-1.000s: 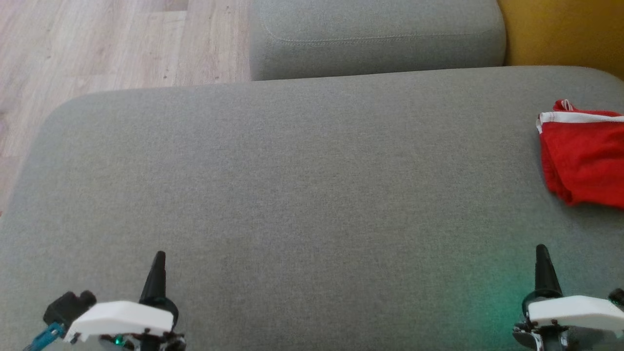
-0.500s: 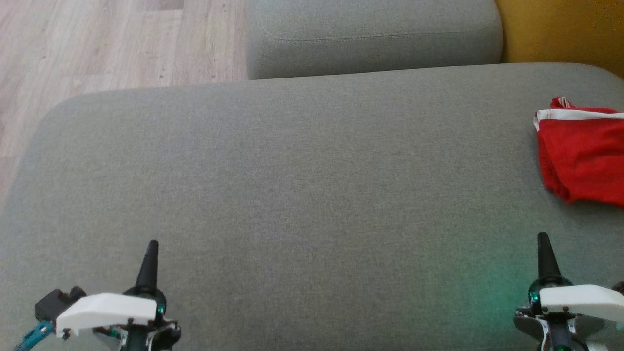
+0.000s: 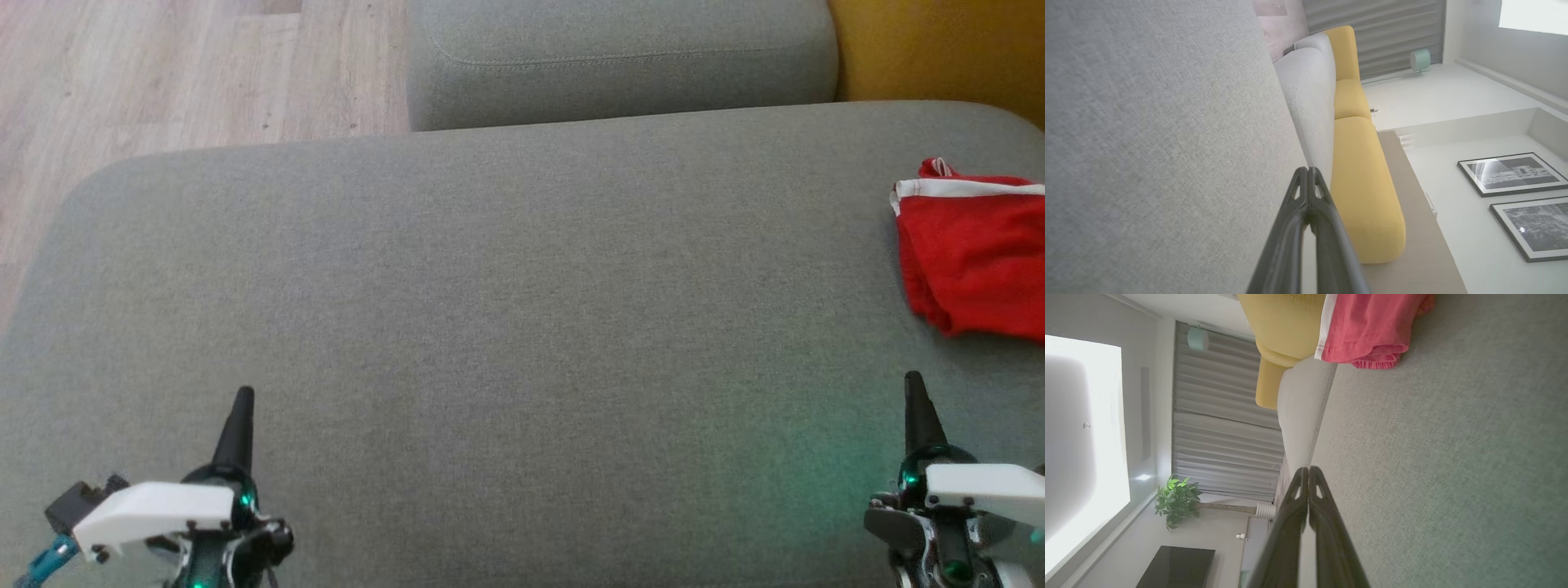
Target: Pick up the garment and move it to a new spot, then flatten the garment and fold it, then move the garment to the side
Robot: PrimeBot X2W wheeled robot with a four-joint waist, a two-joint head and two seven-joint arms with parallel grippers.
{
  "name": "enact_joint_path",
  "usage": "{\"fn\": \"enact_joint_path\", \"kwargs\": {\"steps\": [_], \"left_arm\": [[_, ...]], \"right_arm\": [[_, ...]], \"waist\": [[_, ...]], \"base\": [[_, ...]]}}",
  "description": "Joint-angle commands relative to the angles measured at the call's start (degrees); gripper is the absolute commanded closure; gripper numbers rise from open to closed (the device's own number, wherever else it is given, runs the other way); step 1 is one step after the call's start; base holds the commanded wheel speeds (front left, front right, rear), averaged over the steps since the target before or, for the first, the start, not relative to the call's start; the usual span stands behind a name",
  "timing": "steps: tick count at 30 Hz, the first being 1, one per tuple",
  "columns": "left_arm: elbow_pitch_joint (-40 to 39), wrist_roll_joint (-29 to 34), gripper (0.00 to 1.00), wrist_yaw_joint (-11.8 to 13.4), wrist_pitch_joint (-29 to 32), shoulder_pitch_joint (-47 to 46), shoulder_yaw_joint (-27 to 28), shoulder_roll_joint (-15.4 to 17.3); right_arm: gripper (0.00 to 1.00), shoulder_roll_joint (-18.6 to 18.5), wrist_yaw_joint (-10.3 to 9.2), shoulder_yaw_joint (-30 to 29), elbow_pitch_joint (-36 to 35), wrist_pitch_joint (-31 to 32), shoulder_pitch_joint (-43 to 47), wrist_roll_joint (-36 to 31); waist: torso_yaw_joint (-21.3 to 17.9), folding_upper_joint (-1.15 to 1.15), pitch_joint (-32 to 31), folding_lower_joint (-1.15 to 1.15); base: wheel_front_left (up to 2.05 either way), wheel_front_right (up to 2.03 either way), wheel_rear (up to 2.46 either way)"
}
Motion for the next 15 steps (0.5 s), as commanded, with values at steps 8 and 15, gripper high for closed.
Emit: {"fn": "enact_joint_path", "kwargs": {"steps": [8,15], "left_arm": [[-1.8,-6.14,1.0,-1.3,1.6,-4.58,3.48,0.82],[-1.8,-10.8,1.0,-1.93,2.82,-5.42,4.48,0.78]], "right_arm": [[1.0,-0.53,0.39,0.69,-2.57,1.57,-3.91,6.65],[1.0,-0.56,0.41,0.55,-2.93,2.72,-4.65,11.64]], "waist": [[-0.28,0.0,0.12,0.0],[-0.52,0.0,0.22,0.0]], "base": [[0.0,0.0,0.0],[0.0,0.0,0.0]]}}
